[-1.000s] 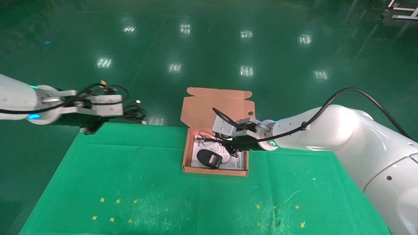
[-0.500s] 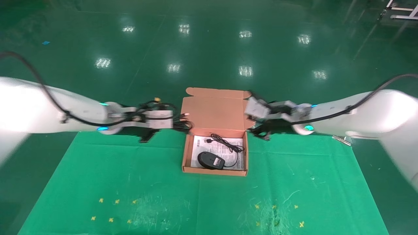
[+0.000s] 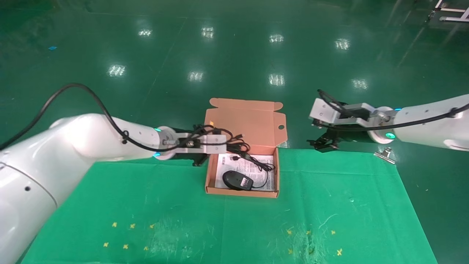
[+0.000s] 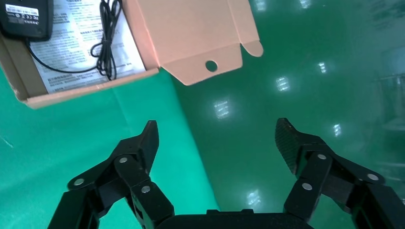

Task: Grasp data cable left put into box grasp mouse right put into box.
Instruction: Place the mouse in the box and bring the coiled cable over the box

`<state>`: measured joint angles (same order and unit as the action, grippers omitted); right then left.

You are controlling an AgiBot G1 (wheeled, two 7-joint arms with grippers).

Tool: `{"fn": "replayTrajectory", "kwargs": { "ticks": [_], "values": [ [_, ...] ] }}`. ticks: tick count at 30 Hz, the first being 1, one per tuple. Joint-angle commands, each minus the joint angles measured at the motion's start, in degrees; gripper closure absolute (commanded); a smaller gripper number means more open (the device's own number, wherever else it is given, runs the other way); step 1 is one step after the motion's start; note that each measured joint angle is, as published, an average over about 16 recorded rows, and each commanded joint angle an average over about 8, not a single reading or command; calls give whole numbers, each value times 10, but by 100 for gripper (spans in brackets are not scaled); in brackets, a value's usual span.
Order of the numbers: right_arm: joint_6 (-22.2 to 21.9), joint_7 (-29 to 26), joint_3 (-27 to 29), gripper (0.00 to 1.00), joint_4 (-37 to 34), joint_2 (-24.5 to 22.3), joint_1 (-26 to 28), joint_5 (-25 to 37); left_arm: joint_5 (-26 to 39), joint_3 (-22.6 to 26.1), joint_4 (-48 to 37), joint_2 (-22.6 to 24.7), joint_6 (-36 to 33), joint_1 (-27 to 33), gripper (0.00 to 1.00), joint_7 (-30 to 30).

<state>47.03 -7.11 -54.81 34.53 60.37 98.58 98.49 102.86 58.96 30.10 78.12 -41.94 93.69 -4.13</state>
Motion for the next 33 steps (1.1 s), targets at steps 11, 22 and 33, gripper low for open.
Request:
{"fn": "replayTrajectory", "kwargs": {
  "ticks": [11,22,33],
  "values": [
    [16,-17,3,0,47,-38,7,0,-96,50,1,5,14,-13,88,-59],
    [18,-27,3,0,65,-47,5,1,-122,74,0,6,20,-10,0,-59],
    [18,-25,3,0,61,-45,5,1,-115,68,3,3,19,-11,0,-60]
  ]
}}
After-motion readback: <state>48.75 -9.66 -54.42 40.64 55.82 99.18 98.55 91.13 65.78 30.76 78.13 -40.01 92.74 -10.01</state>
